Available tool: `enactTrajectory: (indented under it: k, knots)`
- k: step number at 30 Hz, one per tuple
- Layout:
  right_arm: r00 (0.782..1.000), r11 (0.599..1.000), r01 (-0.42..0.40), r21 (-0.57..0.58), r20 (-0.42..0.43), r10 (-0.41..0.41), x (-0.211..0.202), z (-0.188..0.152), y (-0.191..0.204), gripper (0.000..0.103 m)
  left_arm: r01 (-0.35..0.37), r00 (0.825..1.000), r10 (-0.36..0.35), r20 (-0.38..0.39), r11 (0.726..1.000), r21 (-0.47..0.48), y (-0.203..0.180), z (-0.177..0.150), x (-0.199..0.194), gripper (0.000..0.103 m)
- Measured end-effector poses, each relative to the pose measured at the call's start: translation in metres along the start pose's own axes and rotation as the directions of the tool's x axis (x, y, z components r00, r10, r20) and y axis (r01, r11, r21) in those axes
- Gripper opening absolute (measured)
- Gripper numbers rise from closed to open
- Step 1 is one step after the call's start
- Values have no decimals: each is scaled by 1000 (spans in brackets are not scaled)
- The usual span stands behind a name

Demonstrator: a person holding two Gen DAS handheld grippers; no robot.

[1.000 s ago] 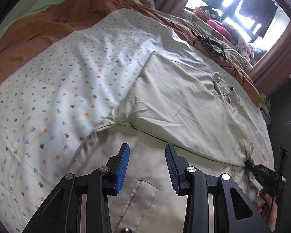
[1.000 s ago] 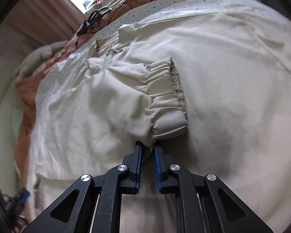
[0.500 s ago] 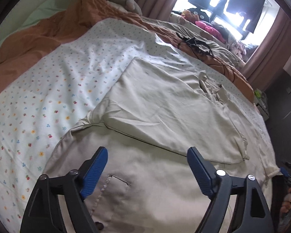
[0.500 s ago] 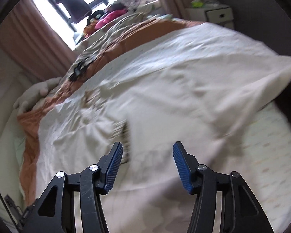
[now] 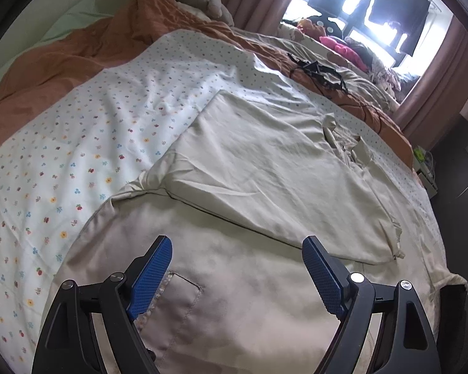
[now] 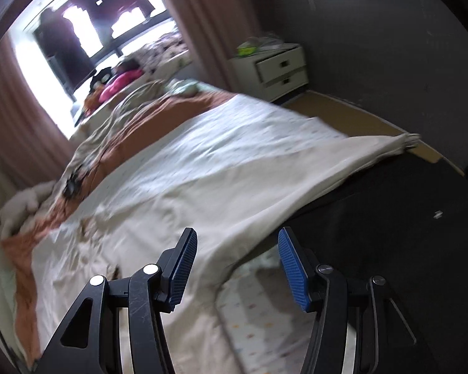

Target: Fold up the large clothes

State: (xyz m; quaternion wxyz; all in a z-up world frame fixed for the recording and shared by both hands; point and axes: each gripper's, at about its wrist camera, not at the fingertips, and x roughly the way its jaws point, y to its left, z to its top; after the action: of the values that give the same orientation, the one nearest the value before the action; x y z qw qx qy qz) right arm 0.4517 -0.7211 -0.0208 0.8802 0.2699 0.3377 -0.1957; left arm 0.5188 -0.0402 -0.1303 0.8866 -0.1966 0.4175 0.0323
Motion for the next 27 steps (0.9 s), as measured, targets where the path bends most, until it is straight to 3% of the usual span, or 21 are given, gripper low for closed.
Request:
enactTrajectory:
  k: [10, 18, 24, 26, 27]
  knots:
    - [998, 997, 51, 62, 31, -53, 9, 45, -62, 55, -26, 999, 27, -16, 997, 70, -8, -5, 11, 86]
    - [997, 992, 80, 97, -18, -79, 62, 56, -88, 55, -63, 995, 71, -65, 992, 111, -13, -10, 27, 86]
    - [993, 984, 108, 143, -64, -100, 104, 53, -102, 55, -91, 993, 101, -59, 984, 150, -19, -13, 28, 86]
    - [992, 981, 117, 156, -69, -107, 112, 53, -107, 45, -91, 993, 101, -58, 985, 146, -18, -13, 28, 86]
    - [993, 980, 113, 165, -62, -104, 114, 53, -109, 22, -92, 993, 100, -56, 986, 141, -18, -12, 27, 86]
